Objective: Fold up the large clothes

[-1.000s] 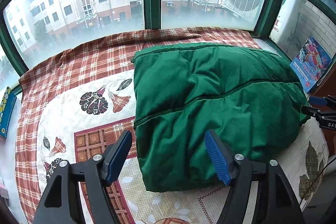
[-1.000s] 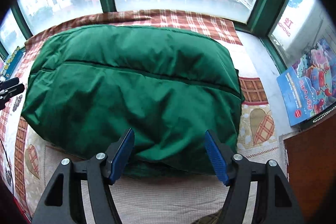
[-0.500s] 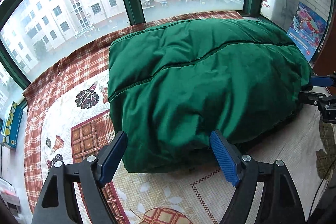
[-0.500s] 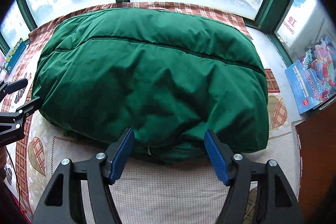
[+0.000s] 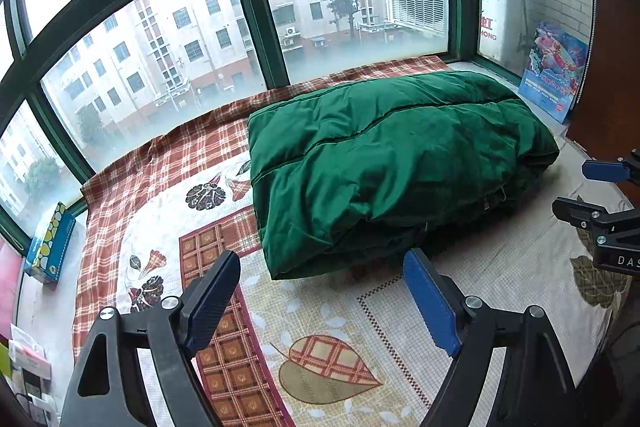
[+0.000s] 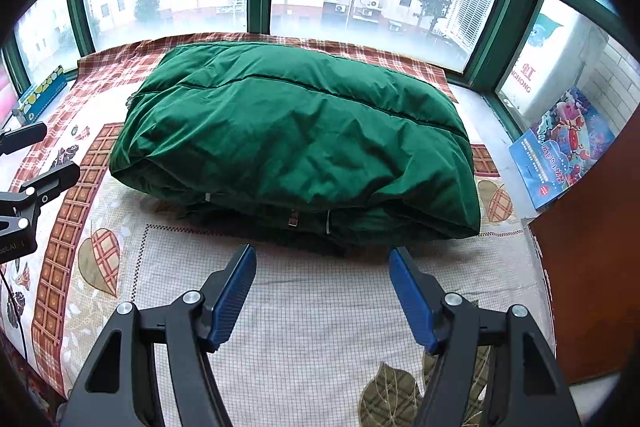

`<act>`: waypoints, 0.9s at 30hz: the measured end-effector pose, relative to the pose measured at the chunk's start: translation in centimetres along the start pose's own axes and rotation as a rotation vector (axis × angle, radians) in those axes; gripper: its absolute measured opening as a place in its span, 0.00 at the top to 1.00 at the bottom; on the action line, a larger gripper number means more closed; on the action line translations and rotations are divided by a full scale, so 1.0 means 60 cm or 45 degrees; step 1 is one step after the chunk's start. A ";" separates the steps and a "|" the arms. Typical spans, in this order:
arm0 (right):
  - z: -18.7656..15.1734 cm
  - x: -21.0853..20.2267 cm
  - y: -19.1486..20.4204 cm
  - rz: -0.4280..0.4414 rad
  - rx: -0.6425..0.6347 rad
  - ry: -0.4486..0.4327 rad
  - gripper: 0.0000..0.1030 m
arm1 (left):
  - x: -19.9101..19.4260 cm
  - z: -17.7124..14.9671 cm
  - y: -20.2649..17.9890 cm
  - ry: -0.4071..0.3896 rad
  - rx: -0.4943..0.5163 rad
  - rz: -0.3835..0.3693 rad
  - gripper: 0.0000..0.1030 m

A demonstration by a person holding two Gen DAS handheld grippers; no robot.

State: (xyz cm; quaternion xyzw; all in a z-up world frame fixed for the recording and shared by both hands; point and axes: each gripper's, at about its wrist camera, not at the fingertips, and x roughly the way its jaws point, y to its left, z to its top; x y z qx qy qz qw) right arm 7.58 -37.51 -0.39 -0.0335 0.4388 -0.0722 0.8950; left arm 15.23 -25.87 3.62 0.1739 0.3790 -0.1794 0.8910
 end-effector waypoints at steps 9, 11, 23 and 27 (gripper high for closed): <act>-0.042 -0.065 0.029 -0.006 0.041 -0.073 0.27 | -0.083 -0.058 0.004 -0.027 -0.023 0.027 0.08; -0.051 -0.074 0.033 -0.008 0.051 -0.083 0.27 | -0.098 -0.071 0.005 -0.033 -0.033 0.028 0.08; -0.089 -0.103 0.029 0.022 0.127 -0.124 0.27 | -0.140 -0.136 0.017 -0.020 -0.119 -0.007 0.07; -0.095 -0.106 0.031 0.017 0.131 -0.131 0.27 | -0.144 -0.147 0.021 -0.016 -0.143 -0.018 0.07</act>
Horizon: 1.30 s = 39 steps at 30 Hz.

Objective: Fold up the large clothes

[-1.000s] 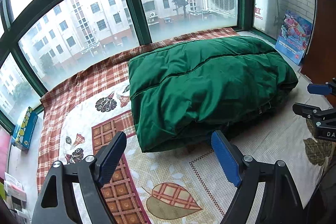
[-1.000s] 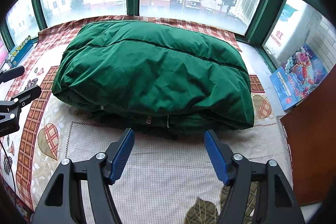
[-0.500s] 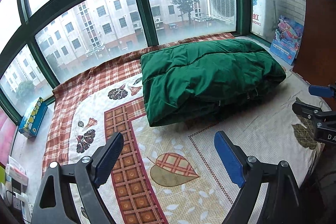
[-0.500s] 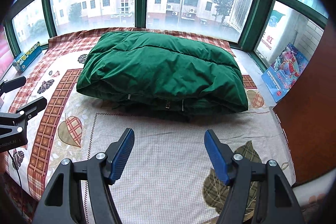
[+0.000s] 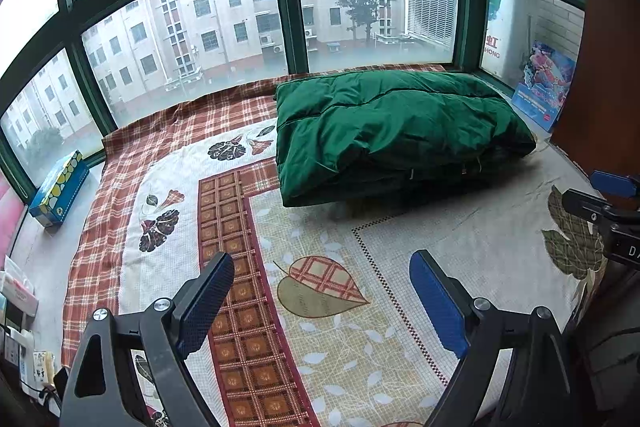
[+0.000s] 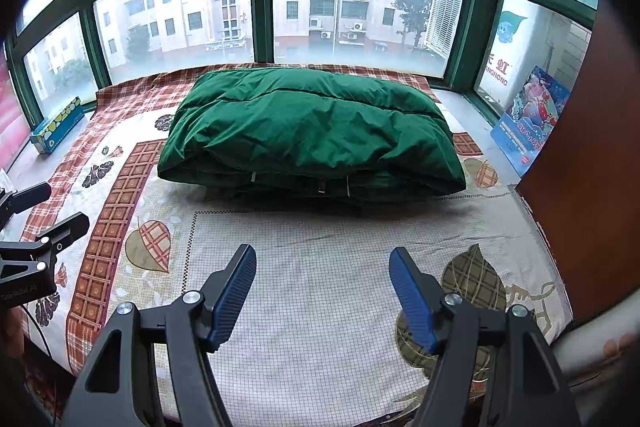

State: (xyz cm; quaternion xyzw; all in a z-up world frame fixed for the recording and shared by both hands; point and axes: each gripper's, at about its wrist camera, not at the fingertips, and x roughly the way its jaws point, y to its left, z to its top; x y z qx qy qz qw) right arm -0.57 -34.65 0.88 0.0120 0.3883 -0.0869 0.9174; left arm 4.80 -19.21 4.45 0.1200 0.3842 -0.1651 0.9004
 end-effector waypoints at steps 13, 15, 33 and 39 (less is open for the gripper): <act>-0.005 0.001 0.001 0.004 0.005 0.001 0.27 | -0.001 0.002 0.009 -0.001 -0.010 0.003 0.07; -0.005 0.000 0.002 0.003 0.005 0.003 0.27 | 0.001 0.002 0.008 0.005 -0.011 0.000 0.07; -0.004 0.001 0.006 0.010 0.007 0.004 0.27 | 0.008 -0.001 0.003 0.010 -0.009 -0.005 0.07; -0.003 0.001 0.007 0.009 0.007 0.005 0.27 | 0.006 -0.004 0.005 0.014 -0.020 -0.010 0.07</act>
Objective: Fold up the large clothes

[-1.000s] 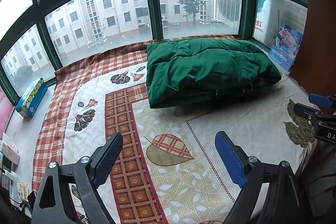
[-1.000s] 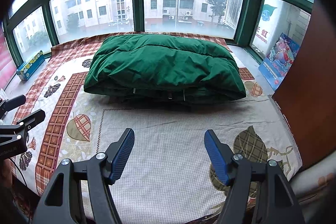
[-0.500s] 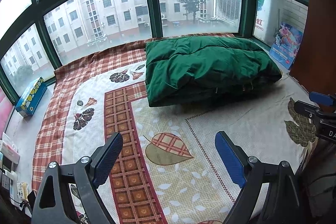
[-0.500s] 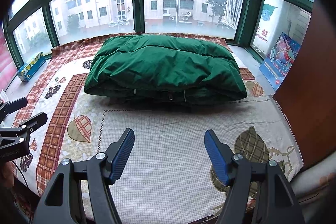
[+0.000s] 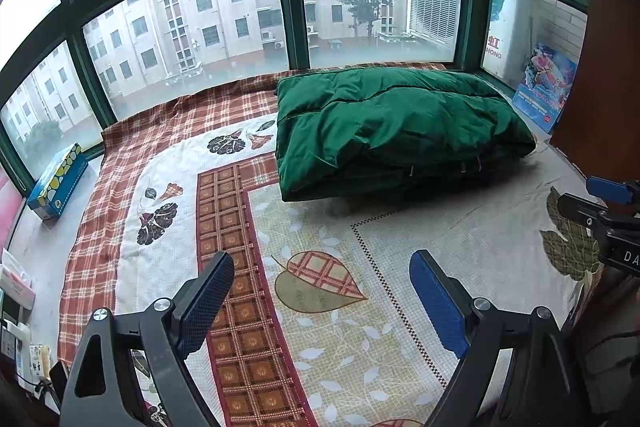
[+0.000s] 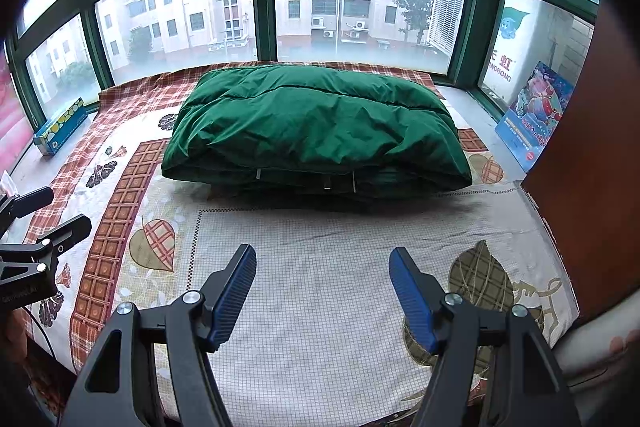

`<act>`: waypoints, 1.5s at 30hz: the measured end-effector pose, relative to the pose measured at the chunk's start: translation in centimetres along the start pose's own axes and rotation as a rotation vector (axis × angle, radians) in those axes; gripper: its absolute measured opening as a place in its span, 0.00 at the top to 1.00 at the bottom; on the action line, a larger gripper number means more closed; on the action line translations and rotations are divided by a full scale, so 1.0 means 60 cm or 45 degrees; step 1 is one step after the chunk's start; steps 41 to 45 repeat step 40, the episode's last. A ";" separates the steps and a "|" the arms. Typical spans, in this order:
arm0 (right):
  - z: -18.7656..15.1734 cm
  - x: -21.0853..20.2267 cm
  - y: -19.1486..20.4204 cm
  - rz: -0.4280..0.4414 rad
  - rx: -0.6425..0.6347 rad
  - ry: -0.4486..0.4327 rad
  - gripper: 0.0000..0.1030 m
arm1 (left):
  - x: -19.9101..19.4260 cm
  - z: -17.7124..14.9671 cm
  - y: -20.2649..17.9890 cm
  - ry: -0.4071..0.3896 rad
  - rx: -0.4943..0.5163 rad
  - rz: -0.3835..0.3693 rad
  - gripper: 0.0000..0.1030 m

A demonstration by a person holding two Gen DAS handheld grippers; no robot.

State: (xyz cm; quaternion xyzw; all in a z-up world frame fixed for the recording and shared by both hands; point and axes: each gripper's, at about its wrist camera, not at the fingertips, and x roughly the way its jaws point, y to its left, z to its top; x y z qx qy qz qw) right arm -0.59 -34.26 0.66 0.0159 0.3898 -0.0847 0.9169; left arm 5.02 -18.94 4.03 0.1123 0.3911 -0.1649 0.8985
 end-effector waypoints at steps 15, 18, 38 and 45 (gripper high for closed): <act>-0.002 -0.001 0.007 0.012 -0.001 0.006 0.27 | -0.001 -0.003 0.002 0.003 0.000 0.003 0.07; -0.002 -0.001 0.008 0.011 0.001 0.005 0.27 | -0.001 -0.004 0.001 0.005 -0.005 -0.006 0.07; -0.002 0.002 0.006 0.014 0.004 0.006 0.27 | -0.002 -0.009 -0.010 -0.007 0.002 -0.013 0.07; -0.001 0.002 0.008 0.013 0.002 0.009 0.27 | -0.002 -0.009 -0.011 -0.005 0.005 -0.022 0.07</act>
